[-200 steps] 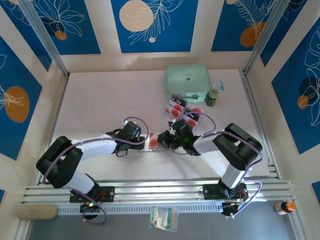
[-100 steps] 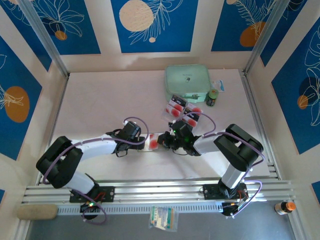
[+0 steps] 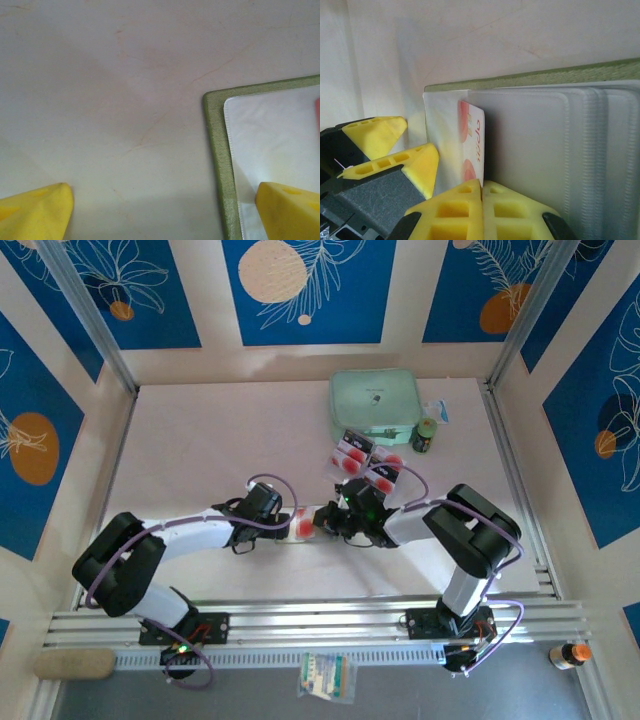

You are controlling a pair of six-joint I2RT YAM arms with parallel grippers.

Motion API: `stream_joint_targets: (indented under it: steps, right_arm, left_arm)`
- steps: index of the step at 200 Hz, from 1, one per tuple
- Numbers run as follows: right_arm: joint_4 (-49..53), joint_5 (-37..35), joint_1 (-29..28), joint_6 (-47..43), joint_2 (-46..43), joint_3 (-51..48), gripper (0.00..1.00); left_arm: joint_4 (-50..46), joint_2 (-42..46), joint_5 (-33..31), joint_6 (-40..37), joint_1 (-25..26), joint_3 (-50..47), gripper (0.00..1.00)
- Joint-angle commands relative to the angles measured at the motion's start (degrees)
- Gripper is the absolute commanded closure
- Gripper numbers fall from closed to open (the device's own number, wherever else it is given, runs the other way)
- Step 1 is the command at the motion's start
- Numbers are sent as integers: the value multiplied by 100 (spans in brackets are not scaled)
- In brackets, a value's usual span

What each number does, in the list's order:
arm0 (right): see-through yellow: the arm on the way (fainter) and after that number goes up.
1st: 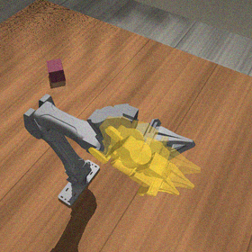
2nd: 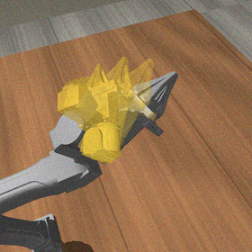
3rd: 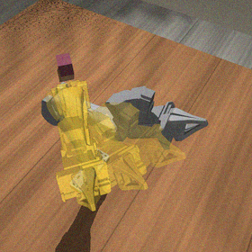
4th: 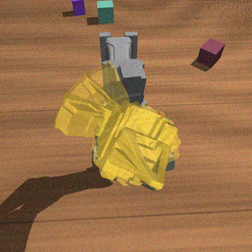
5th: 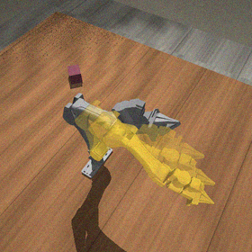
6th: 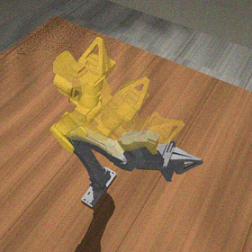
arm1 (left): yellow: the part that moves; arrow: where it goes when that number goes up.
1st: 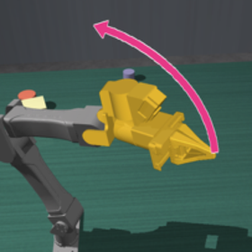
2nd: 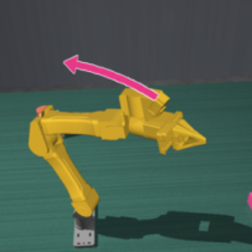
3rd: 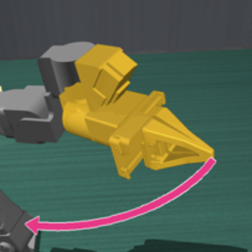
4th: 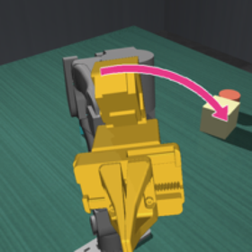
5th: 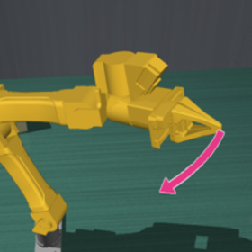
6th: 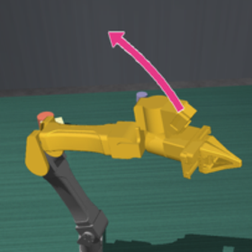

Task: Put the credit cards into the card holder

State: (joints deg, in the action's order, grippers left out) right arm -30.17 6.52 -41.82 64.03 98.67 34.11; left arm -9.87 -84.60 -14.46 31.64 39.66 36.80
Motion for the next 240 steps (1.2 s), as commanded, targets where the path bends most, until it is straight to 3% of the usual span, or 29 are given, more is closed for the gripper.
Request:
stream_joint_targets:
  steps: [1, 31, 65, 92, 117, 177, 240]
  right_arm:
    - [360, 193, 12, 4, 211, 93, 100]
    - [450, 327, 16, -39, 275, 185, 100]
    - [1065, 446, 81, -386, 53, 406, 67]
    - [2094, 398, 206, -920, -336, 738, 56]
    - [2782, 367, 271, -1357, -570, 1033, 58]
    - [3275, 549, 189, -1758, -57, 1748, 85]
    - [3505, 658, -44, -1755, 764, 2252, 92]
  left_arm:
    - [-29, -68, -70, 88, 41, -85, 6]
    - [-23, -71, -66, 97, 43, -102, 6]
    - [-9, -74, -66, 104, 45, -120, 6]
    - [-16, -65, -75, 106, 50, -120, 6]
    - [-4, -50, -63, 121, 49, -134, 6]
    - [53, -38, -70, 148, 37, -158, 6]
    - [39, 31, -76, 149, 41, -150, 6]
